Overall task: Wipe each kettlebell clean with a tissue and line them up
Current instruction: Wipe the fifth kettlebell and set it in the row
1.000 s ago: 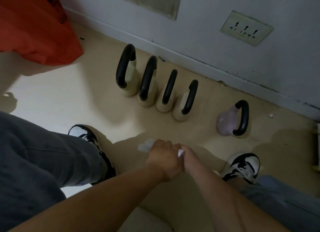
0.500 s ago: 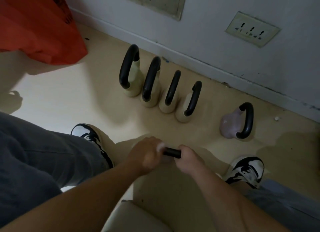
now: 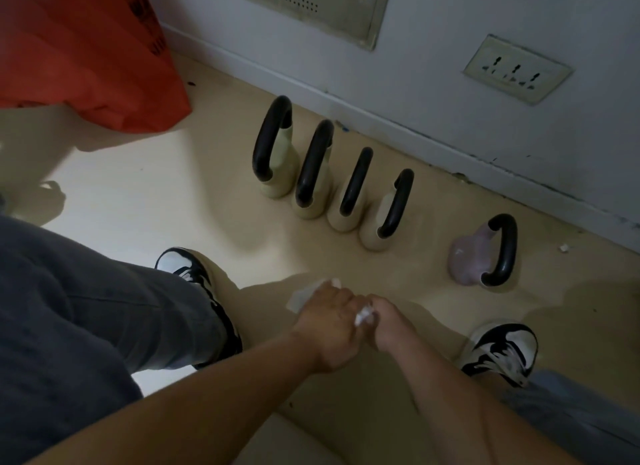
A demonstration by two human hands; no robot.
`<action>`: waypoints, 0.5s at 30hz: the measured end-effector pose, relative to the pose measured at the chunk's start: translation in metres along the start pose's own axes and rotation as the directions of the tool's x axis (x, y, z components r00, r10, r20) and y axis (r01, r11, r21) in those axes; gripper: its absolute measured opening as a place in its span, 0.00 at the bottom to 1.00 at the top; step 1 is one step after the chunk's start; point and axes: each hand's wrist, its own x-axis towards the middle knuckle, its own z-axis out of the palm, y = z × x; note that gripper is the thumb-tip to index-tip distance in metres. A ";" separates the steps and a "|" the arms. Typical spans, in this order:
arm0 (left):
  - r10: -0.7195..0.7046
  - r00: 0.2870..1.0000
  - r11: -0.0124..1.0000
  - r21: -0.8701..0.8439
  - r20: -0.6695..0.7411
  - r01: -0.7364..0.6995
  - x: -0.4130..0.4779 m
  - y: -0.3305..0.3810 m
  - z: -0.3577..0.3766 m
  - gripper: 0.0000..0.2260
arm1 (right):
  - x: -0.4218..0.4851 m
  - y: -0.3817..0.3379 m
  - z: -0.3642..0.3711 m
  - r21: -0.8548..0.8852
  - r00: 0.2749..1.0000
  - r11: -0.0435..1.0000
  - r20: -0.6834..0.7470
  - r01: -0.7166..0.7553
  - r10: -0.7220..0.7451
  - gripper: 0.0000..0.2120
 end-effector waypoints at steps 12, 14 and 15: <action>0.050 0.997 0.999 -0.005 0.059 -0.050 0.002 0.013 -0.006 0.27 | 0.022 0.023 0.015 0.086 0.999 0.996 0.035 -0.003 0.000 0.05; 0.084 0.996 0.996 -0.042 -0.001 -0.084 0.001 -0.017 0.002 0.18 | 0.021 0.020 0.015 0.096 1.000 0.995 0.006 0.023 -0.023 0.08; 0.000 1.000 0.999 -0.044 0.009 0.001 -0.001 -0.036 0.000 0.13 | 0.017 0.015 0.013 0.088 1.000 0.996 0.004 0.004 -0.005 0.07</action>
